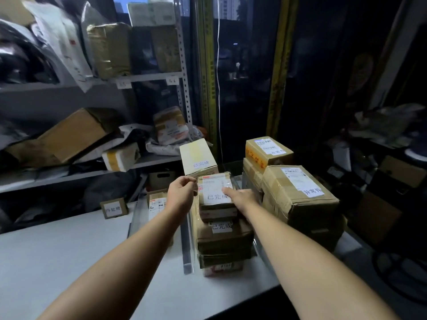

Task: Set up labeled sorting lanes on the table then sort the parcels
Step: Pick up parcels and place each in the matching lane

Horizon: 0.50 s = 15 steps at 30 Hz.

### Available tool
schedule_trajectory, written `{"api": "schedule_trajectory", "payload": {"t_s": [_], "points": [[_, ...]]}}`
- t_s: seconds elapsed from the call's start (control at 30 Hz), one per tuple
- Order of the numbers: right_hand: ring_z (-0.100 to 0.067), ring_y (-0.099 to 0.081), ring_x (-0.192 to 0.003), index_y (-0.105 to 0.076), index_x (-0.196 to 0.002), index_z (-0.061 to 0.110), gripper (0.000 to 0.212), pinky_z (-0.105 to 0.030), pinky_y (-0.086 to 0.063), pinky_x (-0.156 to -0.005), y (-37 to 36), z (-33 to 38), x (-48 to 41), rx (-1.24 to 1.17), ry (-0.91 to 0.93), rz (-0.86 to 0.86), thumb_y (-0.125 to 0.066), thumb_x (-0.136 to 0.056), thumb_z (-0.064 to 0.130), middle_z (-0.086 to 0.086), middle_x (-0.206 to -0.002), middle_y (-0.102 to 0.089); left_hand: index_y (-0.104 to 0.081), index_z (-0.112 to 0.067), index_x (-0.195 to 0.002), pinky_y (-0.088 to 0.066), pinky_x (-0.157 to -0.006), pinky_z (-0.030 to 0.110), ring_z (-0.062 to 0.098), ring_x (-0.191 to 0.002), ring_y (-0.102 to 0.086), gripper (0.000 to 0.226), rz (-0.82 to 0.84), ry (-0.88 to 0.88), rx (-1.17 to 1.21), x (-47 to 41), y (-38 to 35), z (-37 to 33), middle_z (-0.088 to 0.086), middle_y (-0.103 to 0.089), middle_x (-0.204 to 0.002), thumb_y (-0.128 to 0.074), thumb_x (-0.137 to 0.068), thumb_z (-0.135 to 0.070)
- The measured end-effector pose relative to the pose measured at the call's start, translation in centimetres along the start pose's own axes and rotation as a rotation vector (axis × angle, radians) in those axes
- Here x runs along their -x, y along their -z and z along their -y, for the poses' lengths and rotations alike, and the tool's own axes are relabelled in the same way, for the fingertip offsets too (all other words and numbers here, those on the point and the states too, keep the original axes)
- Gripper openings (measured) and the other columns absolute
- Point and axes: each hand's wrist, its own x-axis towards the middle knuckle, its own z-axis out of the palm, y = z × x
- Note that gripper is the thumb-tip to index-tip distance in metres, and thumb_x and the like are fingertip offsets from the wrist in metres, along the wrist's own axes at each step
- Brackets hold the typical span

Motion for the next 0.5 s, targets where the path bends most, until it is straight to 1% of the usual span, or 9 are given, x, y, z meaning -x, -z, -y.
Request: {"api": "schedule_trajectory", "payload": {"t_s": [0.07,0.1,0.17,0.23,0.27,0.33,0.37,0.43,0.5], "points": [[-0.009,-0.059,-0.073,-0.073,-0.096,0.018,0.036,-0.023,-0.038,-0.055,0.2,-0.1,0.1,0.143,0.069,-0.062,-0.068,-0.091,0.053,0.006,-0.081,-0.065,-0.064,-0.009,-0.087,-0.053,-0.071,0.035,0.023,-0.083,-0.062,0.019,0.009,0.001,0.008,0.1,-0.5,0.0,0.010,-0.069,-0.093,-0.050,-0.094,0.000],[-0.012,-0.062,-0.075,-0.074,-0.091,0.019,0.035,-0.023,-0.039,-0.055,0.2,-0.1,0.1,0.196,0.103,-0.079,-0.068,-0.091,0.053,0.005,-0.082,-0.067,-0.064,-0.010,-0.086,-0.056,-0.074,0.038,0.025,-0.087,-0.064,0.020,0.018,0.004,0.018,0.2,-0.8,0.1,0.012,-0.070,-0.096,-0.049,-0.095,0.000],[-0.015,-0.067,-0.084,-0.076,-0.100,0.019,0.035,-0.023,-0.043,-0.058,0.4,0.0,0.3,0.191,0.145,-0.084,-0.070,-0.090,0.051,0.002,-0.094,-0.074,-0.063,-0.010,-0.085,-0.057,-0.082,0.044,0.029,-0.094,-0.066,0.020,0.027,0.019,0.045,0.2,-1.3,0.3,0.016,-0.070,-0.102,-0.049,-0.095,0.001],[-0.017,-0.067,-0.091,-0.074,-0.110,0.020,0.039,-0.029,-0.054,-0.070,0.3,0.4,0.8,0.212,0.204,-0.131,-0.069,-0.089,0.052,0.001,-0.104,-0.074,-0.063,-0.009,-0.086,-0.057,-0.082,0.043,0.029,-0.095,-0.066,0.020,0.022,0.022,0.065,0.3,-1.5,0.2,0.017,-0.069,-0.103,-0.048,-0.095,0.002],[-0.019,-0.067,-0.095,-0.072,-0.111,0.021,0.038,-0.033,-0.056,-0.077,0.3,0.8,1.2,0.280,0.253,-0.164,-0.067,-0.089,0.053,0.002,-0.106,-0.072,-0.063,-0.008,-0.086,-0.057,-0.083,0.044,0.029,-0.095,-0.066,0.020,0.020,0.020,0.070,0.5,-1.5,0.1,0.017,-0.069,-0.103,-0.048,-0.095,0.002],[-0.022,-0.062,-0.104,-0.068,-0.118,0.023,0.039,-0.033,-0.052,-0.082,-0.1,1.9,2.1,0.436,0.352,-0.222,-0.063,-0.091,0.051,0.002,-0.116,-0.064,-0.064,-0.007,-0.087,-0.057,-0.083,0.044,0.029,-0.091,-0.066,0.019,0.016,0.013,0.071,0.5,-1.3,0.0,0.017,-0.069,-0.100,-0.048,-0.095,0.001],[-0.022,-0.059,-0.108,-0.067,-0.121,0.023,0.040,-0.032,-0.049,-0.082,-0.4,2.6,2.4,0.483,0.403,-0.238,-0.062,-0.091,0.048,0.001,-0.121,-0.061,-0.064,-0.007,-0.087,-0.057,-0.079,0.042,0.028,-0.087,-0.065,0.018,0.011,0.002,0.068,0.5,-1.0,-0.2,0.015,-0.069,-0.096,-0.049,-0.094,0.001],[-0.023,-0.057,-0.111,-0.066,-0.122,0.023,0.038,-0.032,-0.045,-0.080,-1.4,4.5,3.3,0.525,0.509,-0.234,-0.062,-0.091,0.045,0.000,-0.124,-0.059,-0.066,-0.006,-0.089,-0.053,-0.064,0.030,0.023,-0.078,-0.061,0.018,-0.011,-0.030,0.060,0.5,0.0,-0.8,0.011,-0.068,-0.086,-0.050,-0.093,0.002],[-0.025,-0.057,-0.112,-0.066,-0.123,0.023,0.038,-0.032,-0.046,-0.080,-3.4,6.8,4.4,0.534,0.600,-0.164,-0.062,-0.091,0.043,-0.002,-0.126,-0.062,-0.068,-0.005,-0.094,-0.044,-0.051,0.019,0.018,-0.071,-0.059,0.019,-0.058,-0.055,0.064,0.9,1.9,-1.5,0.009,-0.066,-0.082,-0.050,-0.092,0.002]]}}
